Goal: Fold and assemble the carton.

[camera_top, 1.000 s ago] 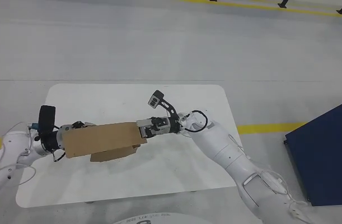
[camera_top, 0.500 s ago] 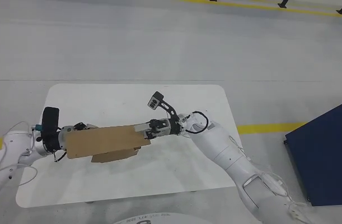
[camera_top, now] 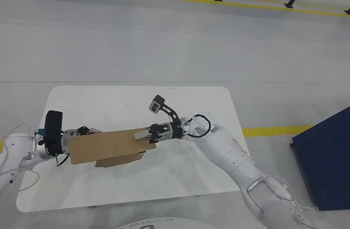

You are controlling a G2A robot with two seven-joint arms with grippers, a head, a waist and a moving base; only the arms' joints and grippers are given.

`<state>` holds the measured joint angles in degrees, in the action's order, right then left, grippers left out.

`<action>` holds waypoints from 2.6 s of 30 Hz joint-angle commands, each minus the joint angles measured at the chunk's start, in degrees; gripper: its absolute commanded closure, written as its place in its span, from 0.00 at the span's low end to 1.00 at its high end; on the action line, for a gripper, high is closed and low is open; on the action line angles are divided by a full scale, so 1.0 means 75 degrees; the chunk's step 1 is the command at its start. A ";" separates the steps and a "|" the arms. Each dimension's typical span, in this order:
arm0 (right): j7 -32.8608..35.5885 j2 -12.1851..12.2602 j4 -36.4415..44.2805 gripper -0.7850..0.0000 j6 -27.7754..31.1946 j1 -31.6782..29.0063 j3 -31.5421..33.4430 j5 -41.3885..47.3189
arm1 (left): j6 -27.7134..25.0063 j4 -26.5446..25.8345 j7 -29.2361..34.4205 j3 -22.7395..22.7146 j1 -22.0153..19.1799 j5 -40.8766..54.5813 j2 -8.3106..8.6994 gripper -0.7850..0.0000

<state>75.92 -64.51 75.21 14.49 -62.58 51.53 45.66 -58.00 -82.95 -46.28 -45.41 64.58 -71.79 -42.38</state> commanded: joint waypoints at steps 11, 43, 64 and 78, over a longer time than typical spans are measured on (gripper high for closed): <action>0.0218 0.0055 0.0189 1.00 0.0183 -0.0253 0.0412 0.0143 | 0.0068 0.0253 -0.0068 -0.0255 0.0253 0.0368 0.0006 0.00; -0.0628 -0.0143 -0.1118 1.00 -0.2475 0.0255 0.0828 0.2638 | 0.4175 -0.2141 0.2480 -0.1443 0.2112 -0.1765 0.0262 0.22; -0.0412 -0.0362 -0.1414 1.00 -0.3180 0.0479 0.0502 0.2355 | 0.3909 -0.3608 0.4112 -0.1959 0.2374 -0.2198 0.0220 0.57; -0.0260 -0.0402 -0.1221 1.00 -0.3530 0.0390 0.0431 0.2004 | 0.4113 -0.3728 0.3763 -0.2834 0.3186 -0.2409 0.0320 0.66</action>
<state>73.90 -67.50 65.79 -11.86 -59.55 54.88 61.00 -26.68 -110.72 -18.84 -66.62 88.69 -89.71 -39.92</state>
